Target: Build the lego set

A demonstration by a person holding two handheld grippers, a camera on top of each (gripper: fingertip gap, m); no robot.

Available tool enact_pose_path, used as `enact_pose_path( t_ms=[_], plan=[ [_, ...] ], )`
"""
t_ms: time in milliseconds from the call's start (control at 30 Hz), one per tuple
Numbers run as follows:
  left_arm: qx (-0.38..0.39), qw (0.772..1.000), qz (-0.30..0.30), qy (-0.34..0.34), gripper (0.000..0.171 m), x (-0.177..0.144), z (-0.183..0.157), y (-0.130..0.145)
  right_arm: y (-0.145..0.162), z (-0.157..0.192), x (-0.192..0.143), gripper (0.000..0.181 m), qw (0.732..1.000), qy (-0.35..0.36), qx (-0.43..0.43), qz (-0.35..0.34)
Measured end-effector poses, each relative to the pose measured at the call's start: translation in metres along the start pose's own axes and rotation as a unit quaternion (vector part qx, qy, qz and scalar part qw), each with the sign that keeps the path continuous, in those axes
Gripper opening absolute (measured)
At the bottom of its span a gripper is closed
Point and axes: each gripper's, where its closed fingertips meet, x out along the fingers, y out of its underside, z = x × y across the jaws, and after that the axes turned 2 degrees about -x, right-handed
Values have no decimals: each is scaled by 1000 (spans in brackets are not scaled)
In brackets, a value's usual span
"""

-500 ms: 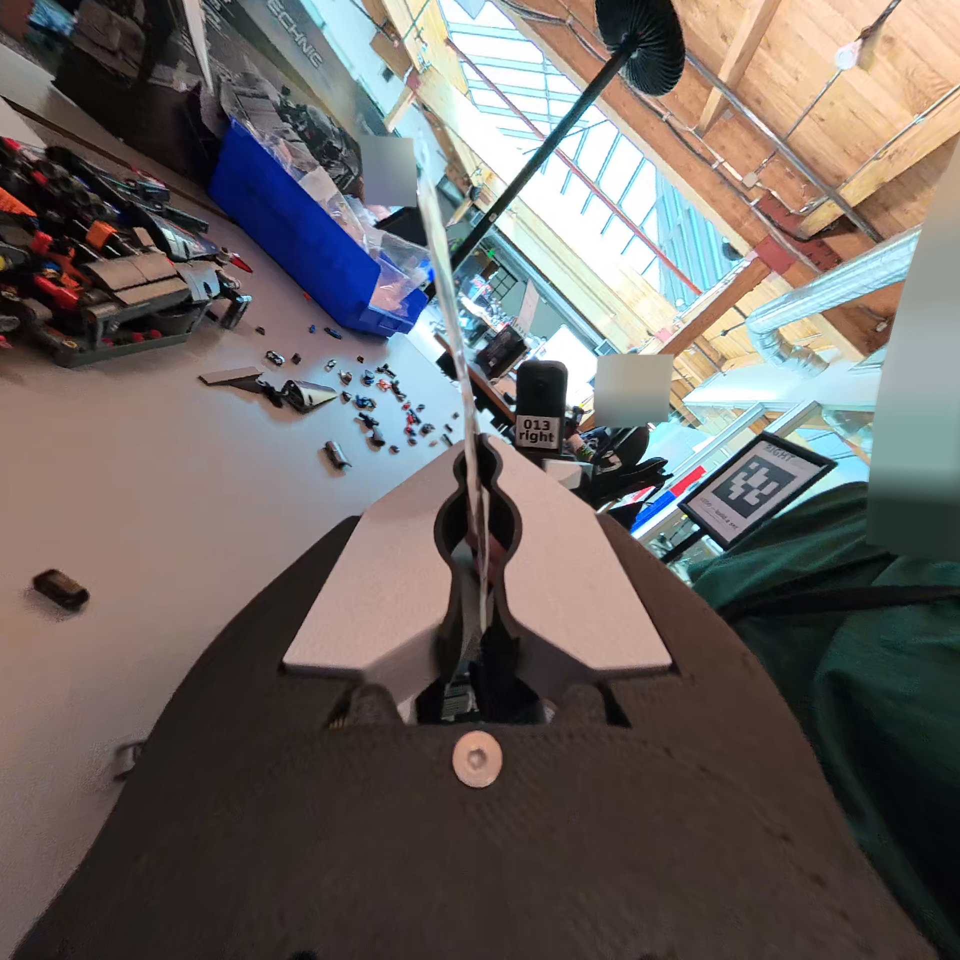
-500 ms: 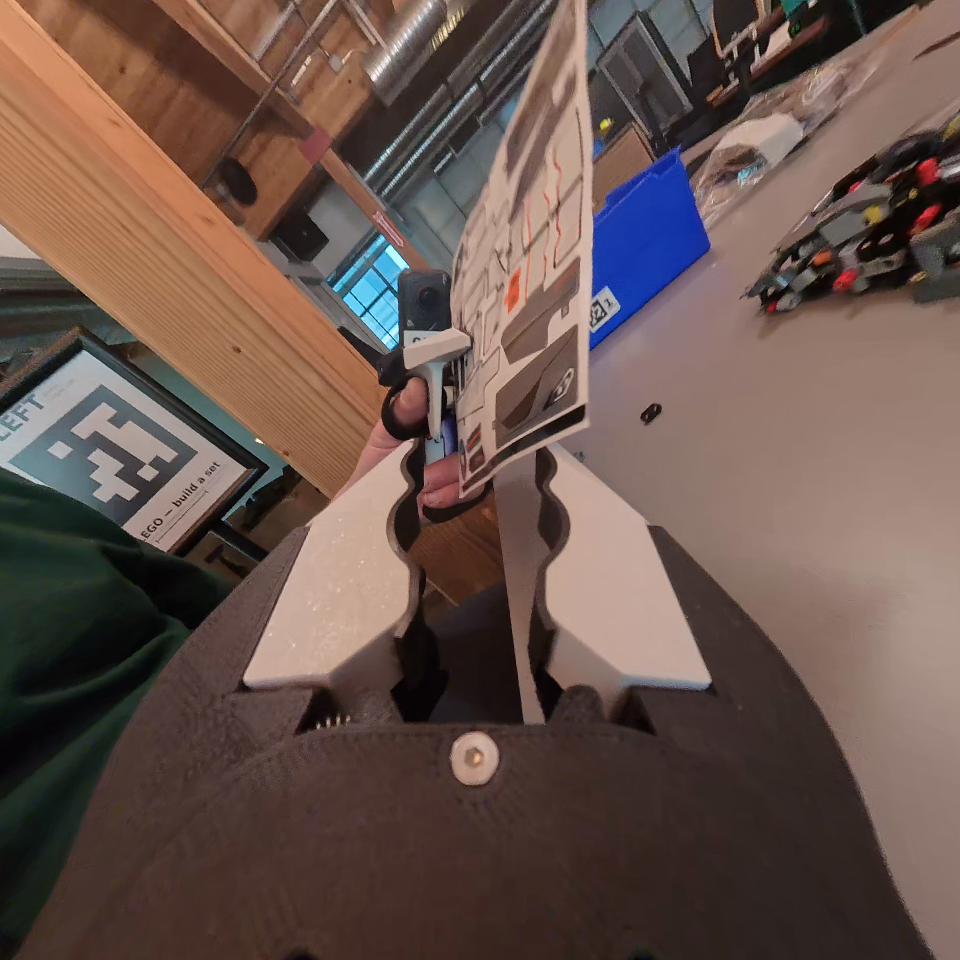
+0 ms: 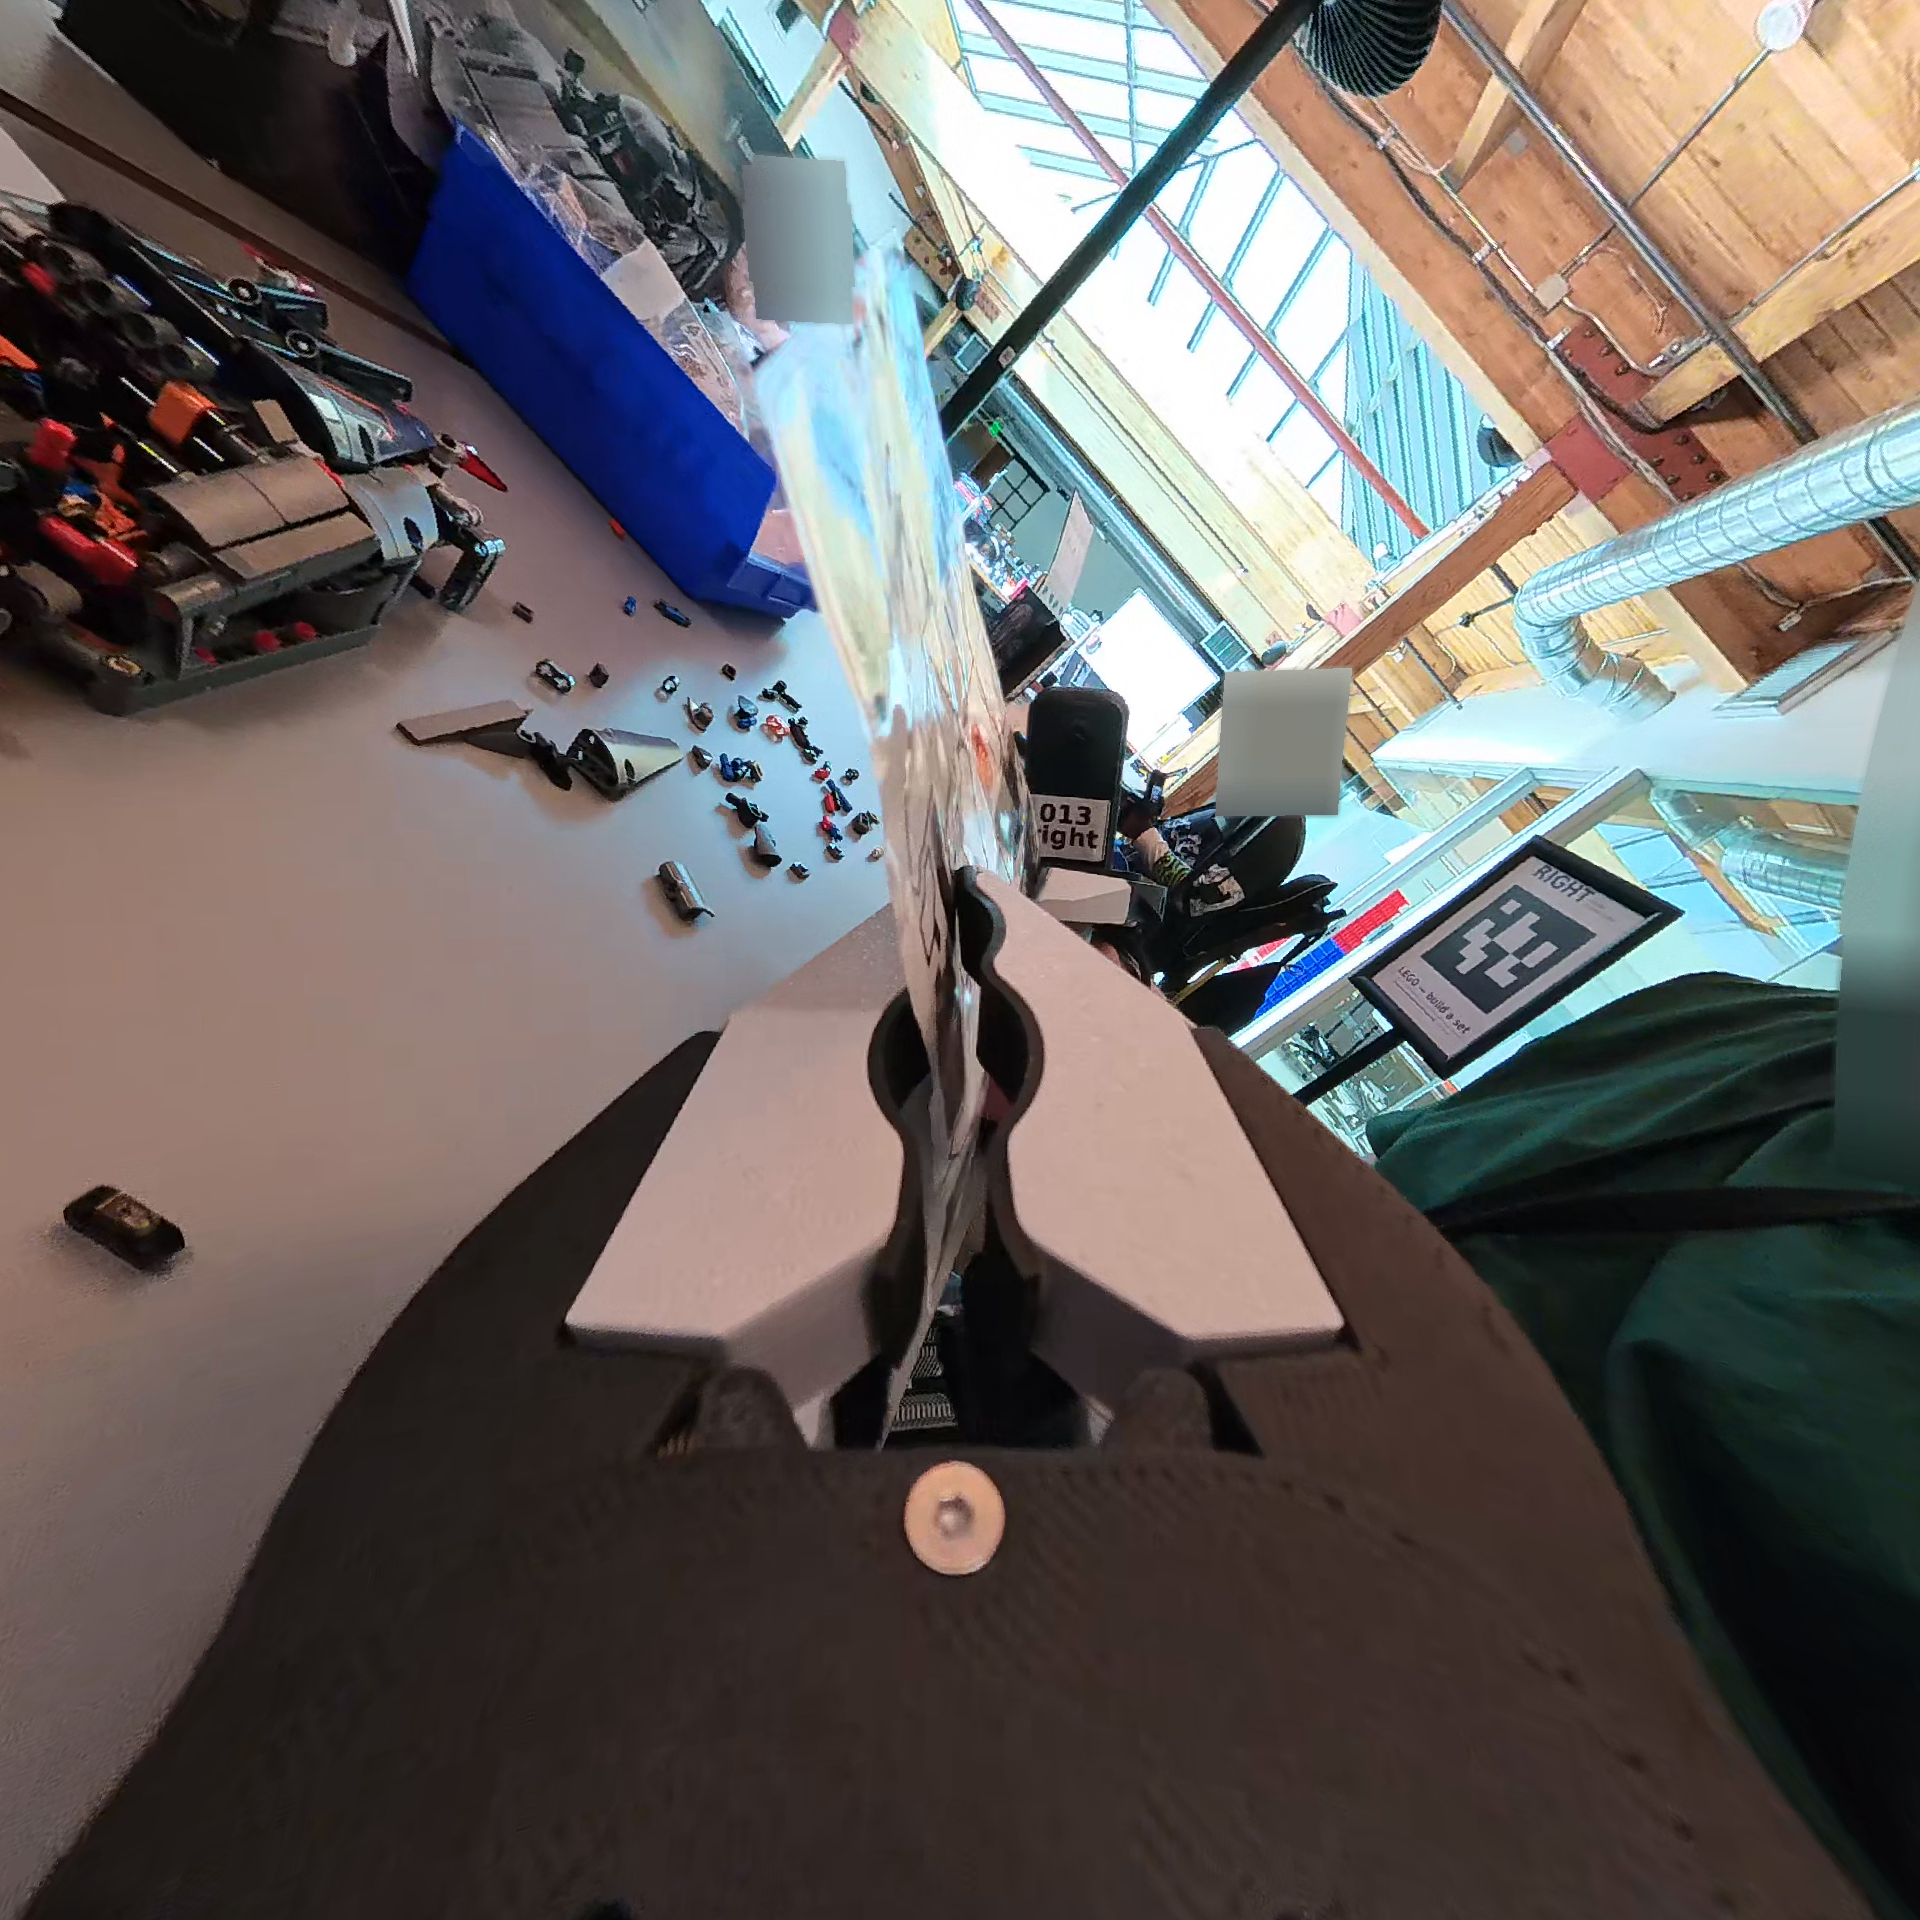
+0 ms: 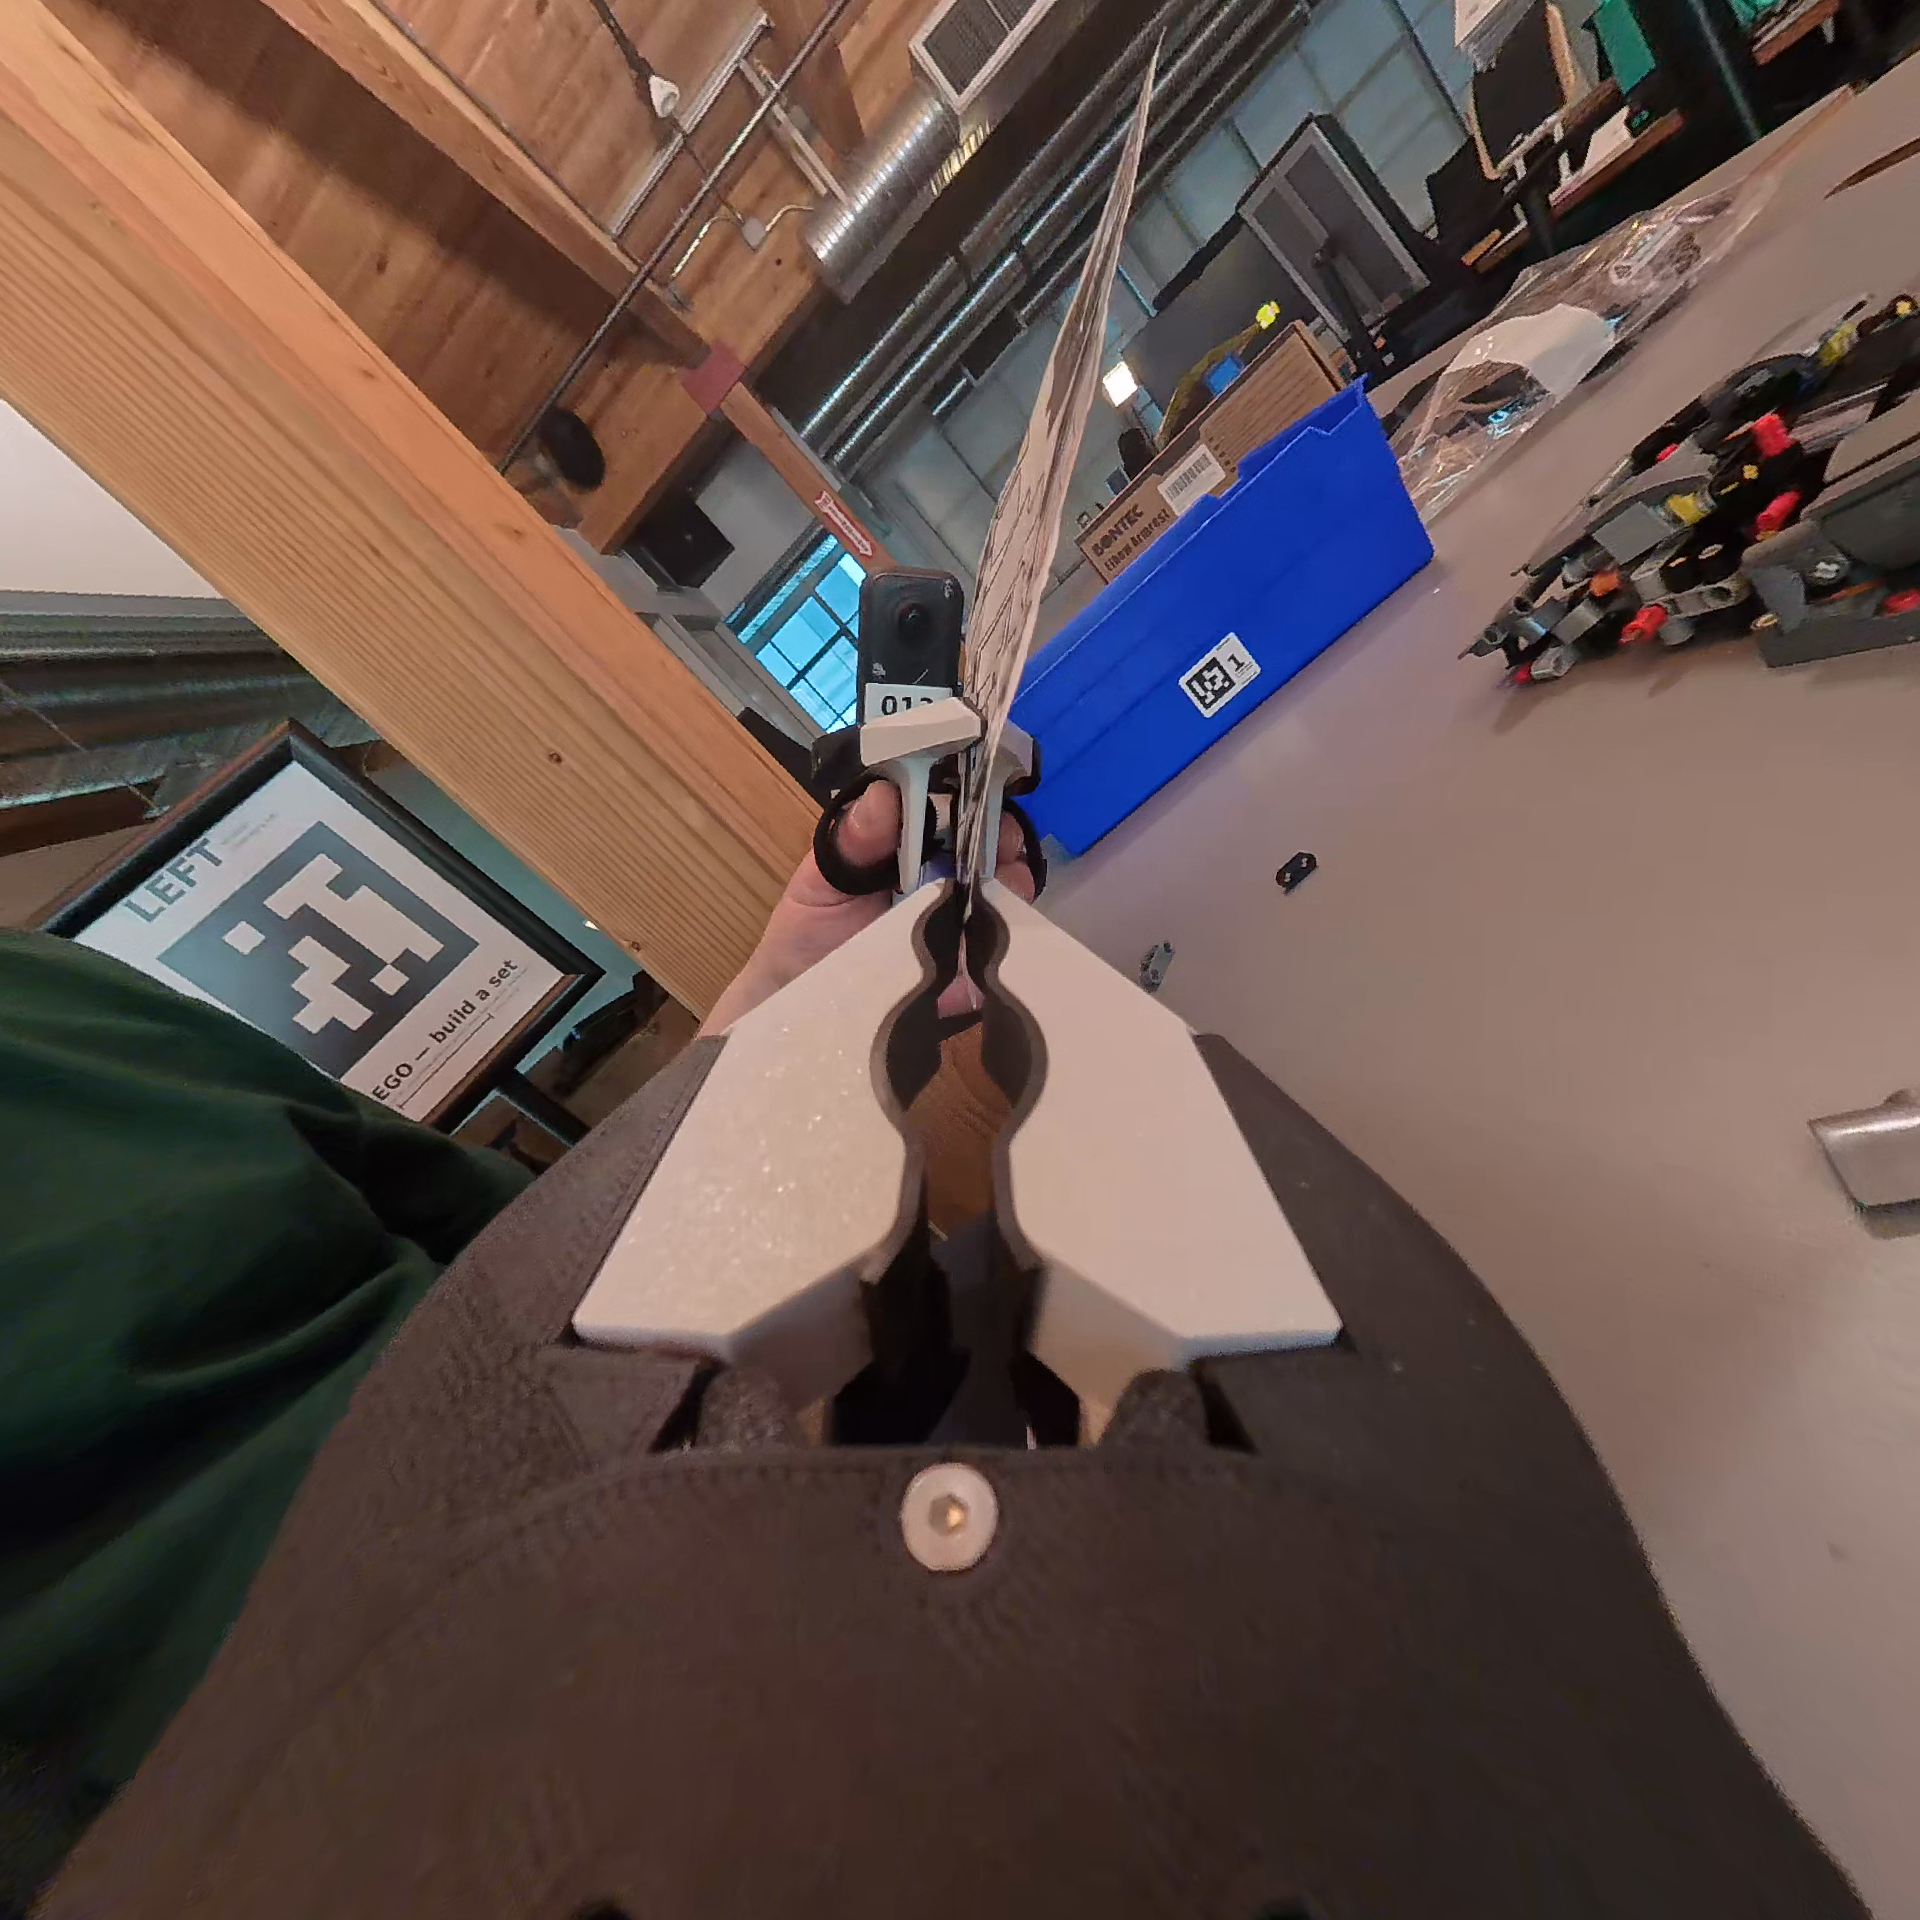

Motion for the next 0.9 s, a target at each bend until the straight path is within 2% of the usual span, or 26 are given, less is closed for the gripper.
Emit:
enact_pose_path(
  t_ms=[400,467,567,900],
  plan=[
    [4,1000,-2,-1,0,1,1,-4,-3,-8,-6,1,1000,15,15,1],
    [6,1000,-1,-6,0,0,2,-5,-3,-13,-8,25,999,27,4,23],
    [11,1000,18,-1,0,0,0,0,-15,-15,-14,31,1000,17,2,22],
    [4,995,99,32,0,12,-8,27,-40,-16,1,26,999,-27,-9,26]
  ],
)
